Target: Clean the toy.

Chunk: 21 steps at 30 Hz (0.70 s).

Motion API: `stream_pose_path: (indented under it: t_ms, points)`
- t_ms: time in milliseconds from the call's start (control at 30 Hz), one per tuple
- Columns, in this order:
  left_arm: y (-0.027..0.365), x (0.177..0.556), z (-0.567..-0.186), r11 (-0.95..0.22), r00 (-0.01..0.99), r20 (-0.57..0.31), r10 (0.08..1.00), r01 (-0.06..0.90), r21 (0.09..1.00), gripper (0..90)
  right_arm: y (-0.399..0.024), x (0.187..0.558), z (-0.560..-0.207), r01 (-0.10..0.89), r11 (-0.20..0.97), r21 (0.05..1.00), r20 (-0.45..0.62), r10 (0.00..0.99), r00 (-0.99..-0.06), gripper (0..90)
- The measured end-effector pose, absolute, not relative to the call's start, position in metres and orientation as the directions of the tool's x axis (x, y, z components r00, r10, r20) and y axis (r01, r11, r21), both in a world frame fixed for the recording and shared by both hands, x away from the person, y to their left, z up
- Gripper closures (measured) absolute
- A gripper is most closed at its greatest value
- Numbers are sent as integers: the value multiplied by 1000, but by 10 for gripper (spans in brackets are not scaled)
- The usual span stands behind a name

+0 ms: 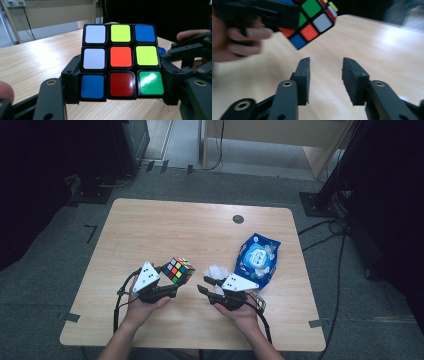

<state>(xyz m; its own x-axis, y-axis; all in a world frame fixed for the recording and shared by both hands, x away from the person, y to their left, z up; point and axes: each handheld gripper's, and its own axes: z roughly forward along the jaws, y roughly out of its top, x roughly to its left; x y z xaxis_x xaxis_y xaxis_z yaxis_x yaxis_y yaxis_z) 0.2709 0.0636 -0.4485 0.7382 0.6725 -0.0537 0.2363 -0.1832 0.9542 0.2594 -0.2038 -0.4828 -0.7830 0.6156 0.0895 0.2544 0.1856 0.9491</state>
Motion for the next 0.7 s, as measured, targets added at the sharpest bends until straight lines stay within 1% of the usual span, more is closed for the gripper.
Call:
stream_pose_path:
  t_ms: [33,67,100,133,167,200,233,267,367,400,433,467,533,700]
  points:
    - [64,271,-448,-183,738,-55,673,239,954,339,-204,260,-482,255,186,949,87,622,-778,585]
    - [64,271,-448,-184,738,-59,672,243,953,339,-204,261,-482,267,177,947,103,622,-777,572]
    - [64,272,-448,-182,738,-63,672,247,952,339,-204,262,-483,281,176,943,115,621,-775,540]
    - [63,272,-448,-181,736,-67,673,251,951,339,-205,263,-484,296,189,936,118,626,-771,534]
    - [63,272,-448,-180,737,-71,673,256,950,339,-205,263,-485,291,206,934,105,622,-776,524]
    - [63,272,-448,-180,738,-73,671,258,949,339,-206,263,-485,270,218,938,81,621,-780,491]
    - [63,272,-448,-180,738,-73,671,258,949,339,-206,263,-485,270,218,938,81,621,-780,491]
    - [62,272,-447,-178,738,-80,670,264,948,339,-204,260,-485,203,239,950,8,631,-776,409]
    - [60,272,-446,-174,740,-93,667,276,945,339,-199,254,-483,103,259,960,-87,631,-771,317]
    - [58,272,-446,-170,737,-113,666,297,940,339,-197,253,-483,75,266,961,-115,630,-768,303]
    - [58,272,-446,-170,737,-113,666,297,940,339,-197,253,-483,75,266,961,-115,630,-768,303]
    - [55,273,-445,-174,738,-124,664,314,933,339,-194,251,-483,33,279,960,-158,633,-758,271]
    - [52,272,-445,-179,740,-133,660,326,928,339,-191,249,-483,5,295,956,-191,634,-749,263]
    - [44,271,-445,-181,758,-162,632,348,920,338,-184,247,-482,-24,315,949,-225,622,-750,251]
